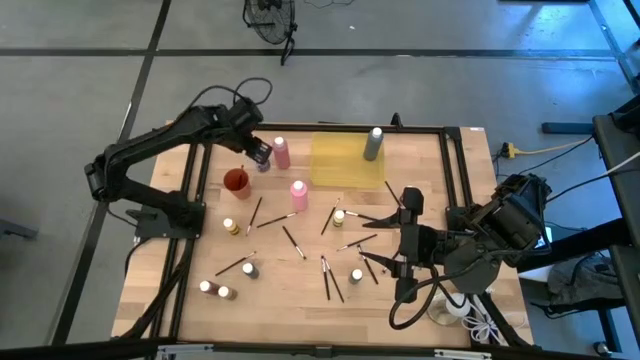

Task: Pick & Place Paint Supplies
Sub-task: Put the large purple paint bottle into the yellow bin

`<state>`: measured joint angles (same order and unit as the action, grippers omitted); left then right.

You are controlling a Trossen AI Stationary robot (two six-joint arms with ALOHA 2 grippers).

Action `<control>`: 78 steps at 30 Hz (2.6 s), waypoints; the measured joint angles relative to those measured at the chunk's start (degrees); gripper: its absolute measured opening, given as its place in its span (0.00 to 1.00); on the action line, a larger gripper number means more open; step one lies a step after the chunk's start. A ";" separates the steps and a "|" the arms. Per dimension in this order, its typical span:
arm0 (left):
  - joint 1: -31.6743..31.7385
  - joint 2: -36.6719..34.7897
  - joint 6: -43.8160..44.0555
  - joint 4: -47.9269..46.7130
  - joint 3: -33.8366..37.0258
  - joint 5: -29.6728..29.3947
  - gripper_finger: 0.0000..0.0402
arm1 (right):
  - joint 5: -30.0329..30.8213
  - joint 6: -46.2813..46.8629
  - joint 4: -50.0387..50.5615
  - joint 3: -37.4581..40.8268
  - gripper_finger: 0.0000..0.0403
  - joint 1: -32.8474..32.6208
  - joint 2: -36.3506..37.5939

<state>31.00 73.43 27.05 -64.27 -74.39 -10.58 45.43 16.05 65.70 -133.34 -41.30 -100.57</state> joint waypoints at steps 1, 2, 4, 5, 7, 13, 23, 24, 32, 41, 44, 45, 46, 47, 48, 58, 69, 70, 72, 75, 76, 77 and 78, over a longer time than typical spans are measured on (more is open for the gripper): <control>-0.20 0.00 -0.30 -1.18 -1.69 -0.08 0.30 | -0.50 0.00 -0.13 0.00 0.58 0.00 0.00; -0.39 0.00 -0.54 -2.65 -3.45 -0.25 0.30 | -0.68 0.02 -0.16 0.00 0.58 0.00 0.00; -0.88 0.01 -0.77 -5.92 -6.96 -1.18 0.30 | -0.68 0.04 -0.29 0.00 0.58 -0.08 0.00; -1.10 0.02 -0.82 -7.69 -8.62 -1.69 0.30 | -0.68 0.04 -0.43 0.00 0.58 -0.14 0.00; -1.35 0.04 -0.88 -11.14 -11.80 -2.40 0.30 | -0.67 0.07 -0.57 0.00 0.58 -0.33 0.00; -1.33 0.37 -1.93 -16.16 -19.14 -6.18 0.30 | -0.66 0.02 -1.47 0.00 0.58 -0.37 0.00; -1.22 10.76 -10.70 -21.02 -35.74 -7.69 0.30 | -0.61 -0.22 -1.71 0.00 0.58 0.11 0.00; -1.22 12.69 -11.52 -22.80 -38.84 -8.35 0.30 | -0.61 -0.16 -1.70 0.00 0.58 0.11 0.00; 0.49 25.36 -18.65 -24.48 -60.88 -4.19 0.30 | 0.44 1.18 -1.61 0.00 0.58 0.11 -0.67; 3.67 30.87 -21.42 -19.96 -58.62 2.91 0.30 | 2.99 1.73 1.95 0.00 0.58 0.16 -0.70; 3.65 32.22 -21.84 -15.78 -58.62 8.15 0.30 | 3.16 1.00 3.22 0.02 0.58 0.78 -0.65; 3.56 32.58 -21.84 -14.45 -58.64 9.33 0.30 | 3.47 0.66 3.69 0.02 0.58 0.96 -0.54; 3.35 32.88 -21.86 -13.30 -58.71 9.77 0.30 | 3.86 0.23 4.05 0.02 0.58 1.26 -0.37; 3.14 33.17 -21.88 -12.63 -58.71 10.32 0.30 | 3.96 -0.17 4.31 0.01 0.58 1.57 -0.22; 3.13 33.55 -21.87 -12.09 -58.71 10.96 0.30 | 4.10 -0.65 4.57 0.00 0.58 1.89 -0.06; 1.51 37.85 -21.97 -9.74 -58.72 11.94 0.30 | 2.41 -4.55 6.33 0.02 0.58 4.90 1.10; -0.22 43.81 -24.43 -7.82 -58.71 11.77 0.30 | -1.18 -3.45 7.83 0.02 0.58 6.49 1.29; -0.52 44.39 -24.73 -7.76 -58.71 11.77 0.30 | -1.18 -3.29 8.05 0.02 0.58 6.49 1.29; -0.87 45.43 -24.85 -7.56 -58.71 11.90 0.30 | -1.16 -2.83 8.52 0.02 0.58 6.47 1.29; -1.16 46.32 -25.66 -7.40 -58.71 12.14 0.30 | -1.12 -2.48 8.88 0.02 0.58 6.49 1.29; -1.39 46.68 -25.97 -7.25 -58.71 12.03 0.30 | -1.09 -2.42 8.93 0.02 0.58 6.49 1.29; -1.60 47.07 -26.29 -7.02 -58.73 11.75 0.30 | -0.88 -2.39 8.93 0.02 0.58 6.49 1.29; -1.62 47.52 -26.38 -6.79 -58.73 11.64 0.30 | -0.69 -2.38 9.02 0.02 0.58 6.49 1.29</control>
<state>29.39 120.95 0.67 -71.05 -133.12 1.06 44.74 13.67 74.72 -133.32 -34.81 -99.29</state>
